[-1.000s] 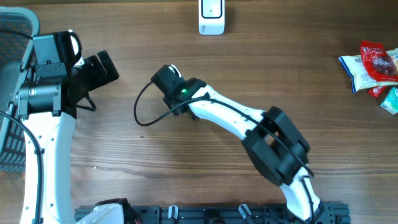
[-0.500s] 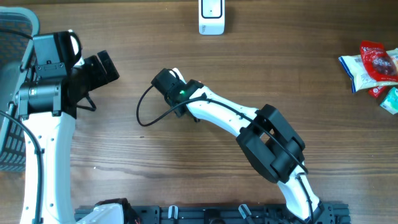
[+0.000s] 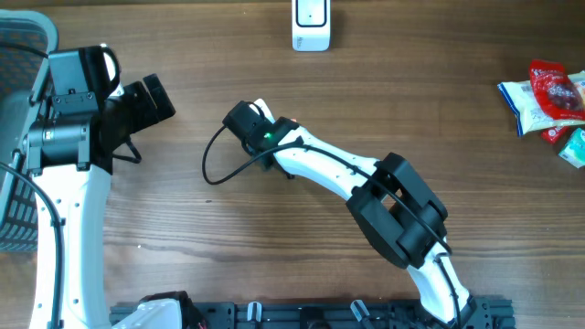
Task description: Scan the item barcode
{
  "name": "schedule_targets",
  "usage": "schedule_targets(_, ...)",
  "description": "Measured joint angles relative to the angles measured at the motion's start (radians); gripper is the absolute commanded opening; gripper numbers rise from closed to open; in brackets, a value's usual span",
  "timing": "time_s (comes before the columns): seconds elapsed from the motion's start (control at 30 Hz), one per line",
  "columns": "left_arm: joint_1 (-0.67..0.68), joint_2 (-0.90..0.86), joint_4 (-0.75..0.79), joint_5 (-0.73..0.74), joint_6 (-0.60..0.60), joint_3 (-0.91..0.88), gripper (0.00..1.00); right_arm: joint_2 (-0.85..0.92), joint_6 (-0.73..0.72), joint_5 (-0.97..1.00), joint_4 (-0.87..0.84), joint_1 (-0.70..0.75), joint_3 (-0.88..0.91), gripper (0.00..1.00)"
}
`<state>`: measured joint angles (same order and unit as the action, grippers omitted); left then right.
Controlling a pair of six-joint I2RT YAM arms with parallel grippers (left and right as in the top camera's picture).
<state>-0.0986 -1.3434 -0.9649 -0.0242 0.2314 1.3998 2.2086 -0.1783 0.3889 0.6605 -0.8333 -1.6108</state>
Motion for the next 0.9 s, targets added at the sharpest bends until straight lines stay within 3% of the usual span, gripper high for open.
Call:
schedule_targets(0.17,0.000,0.000,0.000,0.000,0.000,0.000,1.00,0.000,-0.006,0.012,0.010,0.008,0.000,0.26)
schedule_targets(0.27,0.000,0.000,0.000,0.000,0.000,0.000,1.00,0.000,-0.013,0.017,0.016,0.014,0.000,0.04)
schedule_targets(0.7,0.000,0.000,0.000,0.000,0.000,0.000,1.00,0.000,-0.060,0.014,0.081,0.019,-0.017,0.04)
schedule_targets(0.8,0.000,0.000,0.000,0.000,0.000,0.000,1.00,-0.018,-0.064,-0.066,0.089,0.040,-0.019,0.04)
schedule_targets(0.9,0.000,0.000,0.000,0.000,0.000,0.000,1.00,-0.087,-0.069,-0.270,0.092,0.104,-0.019,0.04)
